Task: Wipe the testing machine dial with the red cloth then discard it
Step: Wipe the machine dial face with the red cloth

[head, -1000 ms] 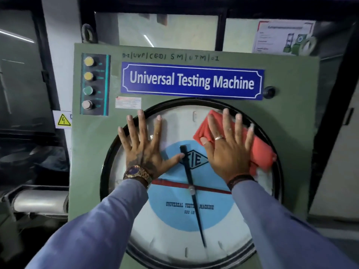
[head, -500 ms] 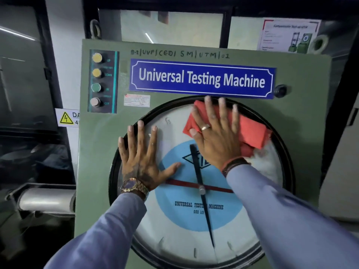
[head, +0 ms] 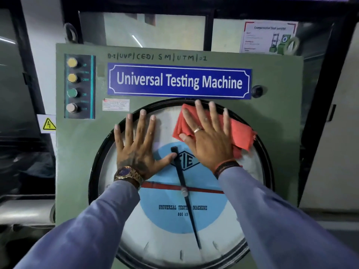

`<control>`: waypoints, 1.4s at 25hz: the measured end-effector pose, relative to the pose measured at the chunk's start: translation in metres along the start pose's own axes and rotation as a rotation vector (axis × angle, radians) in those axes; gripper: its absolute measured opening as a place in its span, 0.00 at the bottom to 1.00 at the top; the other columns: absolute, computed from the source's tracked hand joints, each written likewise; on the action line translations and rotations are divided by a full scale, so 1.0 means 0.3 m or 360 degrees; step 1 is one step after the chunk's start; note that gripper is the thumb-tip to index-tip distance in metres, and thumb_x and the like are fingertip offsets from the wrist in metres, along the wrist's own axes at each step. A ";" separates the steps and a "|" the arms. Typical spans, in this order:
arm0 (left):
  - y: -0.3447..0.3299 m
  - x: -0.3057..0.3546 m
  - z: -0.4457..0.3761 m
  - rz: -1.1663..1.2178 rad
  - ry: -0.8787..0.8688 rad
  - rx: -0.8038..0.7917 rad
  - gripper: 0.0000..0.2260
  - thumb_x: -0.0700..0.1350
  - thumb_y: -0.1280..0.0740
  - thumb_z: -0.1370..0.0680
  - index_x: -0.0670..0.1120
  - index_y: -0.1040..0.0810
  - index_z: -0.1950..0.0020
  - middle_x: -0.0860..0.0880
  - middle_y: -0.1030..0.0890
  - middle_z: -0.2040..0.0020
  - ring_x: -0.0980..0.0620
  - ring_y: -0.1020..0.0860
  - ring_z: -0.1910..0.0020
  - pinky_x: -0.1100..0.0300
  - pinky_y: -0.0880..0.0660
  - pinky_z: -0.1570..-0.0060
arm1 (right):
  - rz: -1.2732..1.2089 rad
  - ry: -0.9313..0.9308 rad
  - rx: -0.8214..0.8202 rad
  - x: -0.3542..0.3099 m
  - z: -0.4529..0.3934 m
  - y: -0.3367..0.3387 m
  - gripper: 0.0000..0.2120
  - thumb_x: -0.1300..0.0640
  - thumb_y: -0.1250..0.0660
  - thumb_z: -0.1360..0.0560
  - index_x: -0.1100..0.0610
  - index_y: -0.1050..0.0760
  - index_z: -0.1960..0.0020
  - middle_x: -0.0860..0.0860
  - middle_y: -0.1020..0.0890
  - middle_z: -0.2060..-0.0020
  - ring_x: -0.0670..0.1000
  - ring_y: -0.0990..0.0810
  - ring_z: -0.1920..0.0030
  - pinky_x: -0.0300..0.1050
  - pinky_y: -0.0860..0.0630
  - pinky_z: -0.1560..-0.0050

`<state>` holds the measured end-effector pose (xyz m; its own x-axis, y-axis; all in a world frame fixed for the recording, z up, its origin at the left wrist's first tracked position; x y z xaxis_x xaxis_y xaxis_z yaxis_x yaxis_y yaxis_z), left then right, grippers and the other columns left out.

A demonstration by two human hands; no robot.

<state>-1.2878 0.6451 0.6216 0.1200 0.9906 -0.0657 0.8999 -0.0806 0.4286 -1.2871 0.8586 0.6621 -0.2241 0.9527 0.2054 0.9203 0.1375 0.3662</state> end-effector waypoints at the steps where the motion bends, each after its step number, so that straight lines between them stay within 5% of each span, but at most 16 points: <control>1: 0.002 0.023 -0.020 0.0001 -0.0057 0.0005 0.55 0.85 0.50 0.27 0.52 0.50 0.09 0.46 0.52 0.08 0.36 0.54 0.10 0.29 0.60 0.15 | -0.0004 -0.0116 0.0024 0.044 0.034 0.005 0.37 0.27 0.50 0.14 0.41 0.46 0.10 0.52 0.44 0.09 0.65 0.46 0.10 0.75 0.55 0.13; 4: 0.009 0.078 -0.061 0.0035 -0.0155 -0.0011 0.54 0.85 0.52 0.26 0.52 0.47 0.09 0.44 0.50 0.09 0.34 0.52 0.10 0.27 0.53 0.15 | 0.0008 -0.0523 0.0016 0.156 0.188 -0.004 0.44 0.24 0.47 0.17 0.48 0.45 0.09 0.56 0.43 0.09 0.67 0.44 0.11 0.75 0.58 0.14; 7: -0.001 0.088 -0.058 0.0029 -0.0148 -0.0050 0.53 0.85 0.53 0.26 0.53 0.49 0.09 0.44 0.51 0.08 0.35 0.52 0.10 0.27 0.53 0.15 | -0.0141 -0.0782 0.0085 0.213 0.257 0.004 0.38 0.44 0.39 0.17 0.55 0.40 0.11 0.56 0.39 0.11 0.68 0.41 0.12 0.81 0.48 0.17; 11: -0.021 0.047 -0.025 0.0015 -0.0112 -0.0019 0.53 0.85 0.48 0.26 0.54 0.49 0.09 0.45 0.51 0.08 0.36 0.53 0.10 0.26 0.54 0.15 | -0.0220 -0.0896 0.0350 0.241 0.076 0.080 0.38 0.51 0.35 0.19 0.47 0.42 0.10 0.53 0.40 0.10 0.65 0.43 0.11 0.81 0.56 0.17; 14: -0.030 0.010 0.021 0.0019 -0.0072 0.0007 0.53 0.84 0.45 0.27 0.56 0.48 0.09 0.46 0.51 0.08 0.37 0.53 0.10 0.26 0.57 0.15 | -0.0096 -0.0660 0.0199 0.139 -0.085 0.059 0.34 0.43 0.33 0.16 0.42 0.38 0.12 0.52 0.38 0.10 0.64 0.44 0.10 0.83 0.53 0.17; 18: -0.008 -0.092 0.104 0.0116 0.0019 0.0062 0.52 0.83 0.43 0.27 0.56 0.45 0.10 0.45 0.47 0.09 0.39 0.50 0.10 0.34 0.54 0.14 | -0.0109 -0.0107 0.0100 -0.123 -0.231 0.016 0.33 0.27 0.51 0.15 0.38 0.31 0.16 0.51 0.30 0.14 0.64 0.41 0.11 0.81 0.54 0.16; 25: 0.008 -0.196 0.251 0.0182 0.0120 0.0035 0.52 0.83 0.43 0.25 0.52 0.41 0.11 0.44 0.45 0.09 0.42 0.49 0.10 0.47 0.52 0.12 | -0.0153 0.0584 0.0079 -0.506 -0.270 -0.030 0.26 0.34 0.49 0.12 0.38 0.24 0.20 0.51 0.26 0.16 0.64 0.37 0.12 0.80 0.53 0.15; 29: 0.007 -0.184 0.252 0.0169 0.0114 0.0031 0.52 0.83 0.42 0.26 0.53 0.42 0.11 0.43 0.45 0.09 0.40 0.49 0.10 0.46 0.53 0.12 | -0.0094 0.0555 0.0136 -0.450 -0.281 -0.027 0.25 0.34 0.47 0.12 0.37 0.27 0.18 0.52 0.27 0.15 0.64 0.35 0.13 0.76 0.55 0.14; 35: 0.015 -0.064 0.108 0.0096 -0.0102 -0.0053 0.50 0.83 0.44 0.26 0.55 0.41 0.10 0.42 0.45 0.09 0.35 0.47 0.11 0.32 0.50 0.14 | -0.0026 0.0000 0.0188 -0.134 -0.250 0.003 0.28 0.35 0.45 0.12 0.35 0.40 0.13 0.52 0.37 0.11 0.64 0.42 0.11 0.77 0.56 0.14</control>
<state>-1.2725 0.6222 0.5957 0.2011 0.9748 -0.0961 0.8760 -0.1351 0.4629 -1.3012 0.8001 0.7222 -0.2392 0.9501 0.2004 0.9479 0.1837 0.2603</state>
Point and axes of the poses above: each hand's wrist, its own z-axis away from the middle knuckle, its own y-axis out of the back of the hand, x = y × z, the point moved 7 cm from there along -z, towards the middle knuckle
